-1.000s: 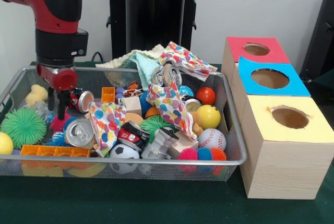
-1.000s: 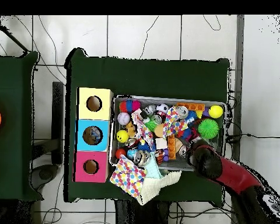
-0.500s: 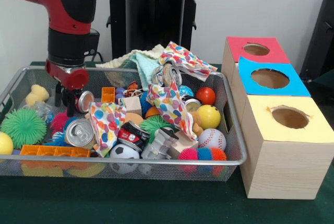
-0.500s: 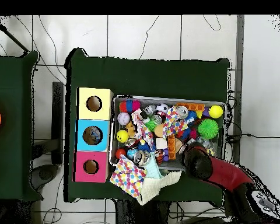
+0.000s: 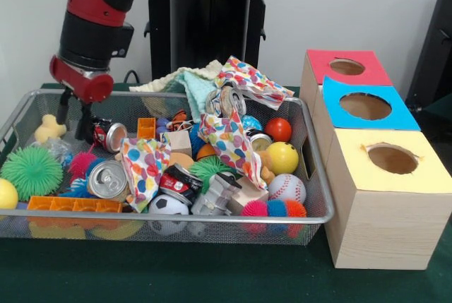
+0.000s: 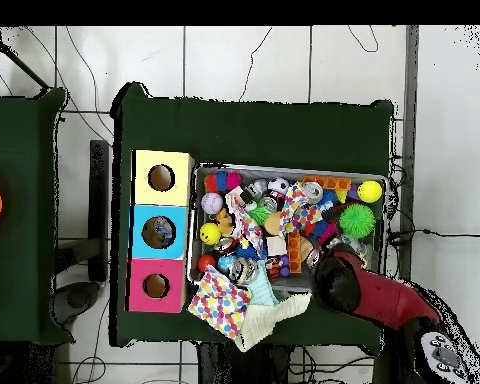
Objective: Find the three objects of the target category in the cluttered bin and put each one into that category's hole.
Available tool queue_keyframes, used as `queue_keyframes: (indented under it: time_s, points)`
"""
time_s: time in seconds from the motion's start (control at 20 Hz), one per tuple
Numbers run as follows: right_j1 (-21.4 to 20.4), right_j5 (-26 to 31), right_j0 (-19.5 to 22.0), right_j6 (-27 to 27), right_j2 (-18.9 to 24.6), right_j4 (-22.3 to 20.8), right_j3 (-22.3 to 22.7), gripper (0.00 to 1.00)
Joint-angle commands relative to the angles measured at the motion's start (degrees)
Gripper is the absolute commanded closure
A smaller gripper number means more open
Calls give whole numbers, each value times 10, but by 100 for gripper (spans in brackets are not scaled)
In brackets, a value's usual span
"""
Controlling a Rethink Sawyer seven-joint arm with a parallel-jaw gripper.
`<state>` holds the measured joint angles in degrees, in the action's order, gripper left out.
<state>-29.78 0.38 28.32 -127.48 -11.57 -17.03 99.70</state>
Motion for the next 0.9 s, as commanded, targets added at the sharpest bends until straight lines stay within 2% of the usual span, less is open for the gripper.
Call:
queue_keyframes:
  time_s: [0.05, 0.4, 0.45, 0.9]
  points:
    - [-4, -18, 17, -47, -4, 11, -64, 0]
    - [0, 1, 53, -27, 44, -5, -67, 0]
    - [-3, 12, 65, -20, 59, -7, -63, 0]
    - [-18, 27, 101, -13, 106, -14, -26, 0]
